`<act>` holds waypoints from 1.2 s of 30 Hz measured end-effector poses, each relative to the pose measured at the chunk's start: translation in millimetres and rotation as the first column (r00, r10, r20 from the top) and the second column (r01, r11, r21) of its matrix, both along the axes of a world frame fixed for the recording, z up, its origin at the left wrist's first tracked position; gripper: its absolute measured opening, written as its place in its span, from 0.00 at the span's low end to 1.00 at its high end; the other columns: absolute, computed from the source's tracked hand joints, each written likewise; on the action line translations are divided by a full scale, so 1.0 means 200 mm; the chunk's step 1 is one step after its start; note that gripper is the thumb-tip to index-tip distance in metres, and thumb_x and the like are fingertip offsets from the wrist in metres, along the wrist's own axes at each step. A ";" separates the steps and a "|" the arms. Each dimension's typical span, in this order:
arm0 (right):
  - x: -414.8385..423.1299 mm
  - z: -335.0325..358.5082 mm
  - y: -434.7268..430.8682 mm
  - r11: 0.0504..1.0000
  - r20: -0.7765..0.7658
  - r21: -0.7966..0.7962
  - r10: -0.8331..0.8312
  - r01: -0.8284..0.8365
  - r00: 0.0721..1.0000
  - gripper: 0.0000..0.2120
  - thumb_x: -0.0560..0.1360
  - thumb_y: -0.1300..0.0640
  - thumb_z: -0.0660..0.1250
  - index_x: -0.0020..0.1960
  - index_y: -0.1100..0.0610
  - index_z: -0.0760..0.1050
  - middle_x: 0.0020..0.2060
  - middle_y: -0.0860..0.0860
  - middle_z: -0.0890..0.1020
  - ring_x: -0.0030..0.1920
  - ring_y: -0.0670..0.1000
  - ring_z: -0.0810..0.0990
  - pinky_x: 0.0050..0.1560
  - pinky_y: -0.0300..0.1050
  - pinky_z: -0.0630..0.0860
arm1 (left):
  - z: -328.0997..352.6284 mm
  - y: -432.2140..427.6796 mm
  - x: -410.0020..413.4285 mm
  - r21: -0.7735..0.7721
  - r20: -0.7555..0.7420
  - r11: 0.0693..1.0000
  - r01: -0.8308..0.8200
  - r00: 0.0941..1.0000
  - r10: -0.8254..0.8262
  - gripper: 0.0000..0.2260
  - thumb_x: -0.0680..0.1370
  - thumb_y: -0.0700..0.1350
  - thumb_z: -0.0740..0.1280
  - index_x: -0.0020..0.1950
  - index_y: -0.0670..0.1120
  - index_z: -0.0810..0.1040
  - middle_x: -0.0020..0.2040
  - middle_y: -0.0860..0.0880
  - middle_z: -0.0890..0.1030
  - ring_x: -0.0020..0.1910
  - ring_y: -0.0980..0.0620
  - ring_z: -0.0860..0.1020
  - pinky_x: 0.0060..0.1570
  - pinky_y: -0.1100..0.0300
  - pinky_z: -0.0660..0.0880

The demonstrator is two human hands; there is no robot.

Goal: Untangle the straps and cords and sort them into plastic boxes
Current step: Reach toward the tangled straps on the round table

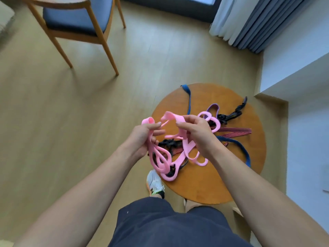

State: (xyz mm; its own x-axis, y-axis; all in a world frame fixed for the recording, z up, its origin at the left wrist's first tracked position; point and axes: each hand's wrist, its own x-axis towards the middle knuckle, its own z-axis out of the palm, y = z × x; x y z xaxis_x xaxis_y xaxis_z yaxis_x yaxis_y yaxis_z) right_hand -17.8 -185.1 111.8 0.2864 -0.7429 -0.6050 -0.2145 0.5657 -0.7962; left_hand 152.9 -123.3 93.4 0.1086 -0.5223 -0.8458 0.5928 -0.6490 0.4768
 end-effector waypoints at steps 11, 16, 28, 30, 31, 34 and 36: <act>-0.44 0.34 0.28 0.956 -0.081 -0.291 -0.067 0.041 0.994 0.10 0.74 0.56 0.75 0.52 0.59 0.81 0.41 0.58 0.84 0.40 0.51 0.82 0.44 0.54 0.80 | 0.37 -0.24 -0.35 -0.256 -0.047 0.911 0.322 0.938 -0.344 0.10 0.77 0.41 0.73 0.56 0.46 0.76 0.44 0.46 0.87 0.20 0.58 0.64 0.23 0.66 0.68; -0.69 0.48 0.46 0.918 -0.111 -0.383 -0.156 0.102 0.982 0.03 0.75 0.57 0.74 0.48 0.55 0.85 0.43 0.51 0.87 0.43 0.46 0.84 0.45 0.44 0.80 | 0.67 -0.19 -0.58 -0.337 0.255 0.716 0.611 0.792 -0.555 0.10 0.72 0.39 0.75 0.53 0.40 0.82 0.40 0.43 0.82 0.21 0.54 0.68 0.23 0.61 0.68; -1.40 0.73 1.22 0.671 -0.223 -0.679 -0.575 0.298 0.787 0.18 0.71 0.60 0.72 0.60 0.51 0.82 0.49 0.48 0.85 0.48 0.49 0.82 0.53 0.47 0.79 | 1.24 0.45 -1.50 -0.325 0.614 0.181 0.928 0.352 -0.707 0.09 0.73 0.38 0.78 0.44 0.34 0.81 0.28 0.43 0.77 0.20 0.51 0.71 0.21 0.63 0.70; -1.52 0.72 1.40 0.621 -0.194 -0.692 -0.652 0.370 0.733 0.08 0.73 0.63 0.72 0.51 0.57 0.85 0.42 0.50 0.86 0.44 0.51 0.84 0.51 0.50 0.80 | 1.26 0.58 -1.66 -0.277 0.682 0.102 0.955 0.270 -0.679 0.11 0.71 0.39 0.80 0.44 0.33 0.81 0.28 0.38 0.77 0.21 0.49 0.71 0.24 0.61 0.70; -1.59 0.70 1.50 0.593 -0.184 -0.697 -0.692 0.404 0.698 0.06 0.73 0.64 0.72 0.48 0.57 0.85 0.40 0.50 0.86 0.43 0.50 0.84 0.49 0.48 0.81 | 1.27 0.65 -1.75 -0.261 0.701 0.071 0.963 0.239 -0.671 0.13 0.71 0.40 0.80 0.45 0.33 0.81 0.31 0.35 0.77 0.22 0.48 0.71 0.27 0.60 0.70; -1.79 0.66 1.79 0.513 -0.163 -0.720 -0.780 0.468 0.604 0.06 0.74 0.63 0.73 0.47 0.54 0.85 0.35 0.40 0.83 0.37 0.38 0.81 0.43 0.35 0.76 | 1.29 0.86 -1.98 -0.238 0.707 -0.022 0.971 0.158 -0.689 0.19 0.67 0.41 0.83 0.50 0.34 0.80 0.36 0.35 0.79 0.24 0.48 0.73 0.28 0.58 0.72; -1.91 0.65 1.97 0.468 -0.157 -0.736 -0.821 0.489 0.550 0.05 0.75 0.63 0.73 0.49 0.55 0.85 0.35 0.38 0.82 0.37 0.35 0.80 0.43 0.31 0.75 | 1.29 1.02 -2.12 -0.261 0.697 -0.106 0.959 0.112 -0.708 0.25 0.60 0.41 0.85 0.52 0.36 0.81 0.36 0.39 0.81 0.24 0.50 0.74 0.26 0.60 0.74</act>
State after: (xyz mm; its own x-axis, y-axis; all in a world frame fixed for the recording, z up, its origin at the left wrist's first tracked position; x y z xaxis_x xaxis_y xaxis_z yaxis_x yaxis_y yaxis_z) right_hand -399.9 209.8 241.2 -0.6155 -0.7812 0.1040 -0.3809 0.1794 -0.9071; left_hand -271.2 79.7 351.0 -0.7078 -0.6121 -0.3527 -0.4329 -0.0187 0.9012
